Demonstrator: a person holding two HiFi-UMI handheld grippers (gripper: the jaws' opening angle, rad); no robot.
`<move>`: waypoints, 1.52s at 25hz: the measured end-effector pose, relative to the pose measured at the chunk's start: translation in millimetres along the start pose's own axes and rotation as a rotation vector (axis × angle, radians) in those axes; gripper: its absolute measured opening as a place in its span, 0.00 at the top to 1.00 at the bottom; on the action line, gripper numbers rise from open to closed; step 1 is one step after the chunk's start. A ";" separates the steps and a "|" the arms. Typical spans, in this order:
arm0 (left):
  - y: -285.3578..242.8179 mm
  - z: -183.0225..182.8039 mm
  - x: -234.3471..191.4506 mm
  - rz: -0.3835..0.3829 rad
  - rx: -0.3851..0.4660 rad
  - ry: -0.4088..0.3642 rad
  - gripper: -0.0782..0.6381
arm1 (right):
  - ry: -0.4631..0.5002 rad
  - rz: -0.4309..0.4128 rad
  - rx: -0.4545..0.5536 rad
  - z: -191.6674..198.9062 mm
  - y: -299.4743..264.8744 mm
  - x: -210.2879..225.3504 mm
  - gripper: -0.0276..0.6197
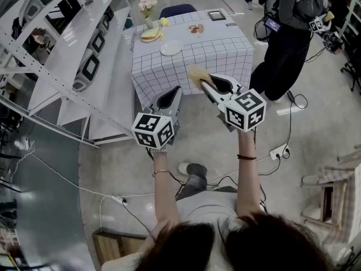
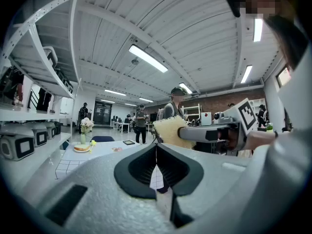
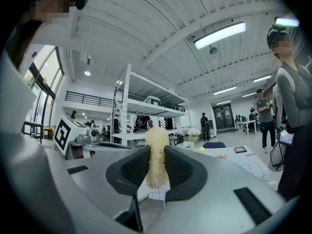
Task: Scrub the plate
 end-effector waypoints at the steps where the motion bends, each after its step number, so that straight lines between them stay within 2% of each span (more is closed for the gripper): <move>1: -0.8 0.8 0.5 -0.001 0.000 0.000 0.88 | -0.001 -0.001 0.000 0.7 0.7 1.0 0.83; 19: -7.2 7.5 2.4 -0.043 0.008 0.056 0.88 | -0.050 -0.024 0.018 5.7 10.6 12.1 0.83; 23: -10.4 11.7 3.8 -0.054 -0.001 0.062 0.88 | -0.054 -0.050 -0.002 12.3 16.2 15.0 0.83; 29: -13.3 12.5 4.6 -0.079 0.015 0.099 0.88 | -0.085 -0.045 -0.013 17.9 22.2 26.7 0.83; 38: -38.4 27.8 -15.5 -0.063 -0.009 0.127 0.88 | -0.126 -0.050 -0.025 31.0 -16.9 42.6 0.83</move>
Point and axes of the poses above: the fingertips, and each gripper's own axes: y backward along the fingers, x to its right, z out of its underside, the point moved 1 cm from there along y, backward along the fingers, and after that the axes turned 3 degrees about -y, right-handed, at the moved point
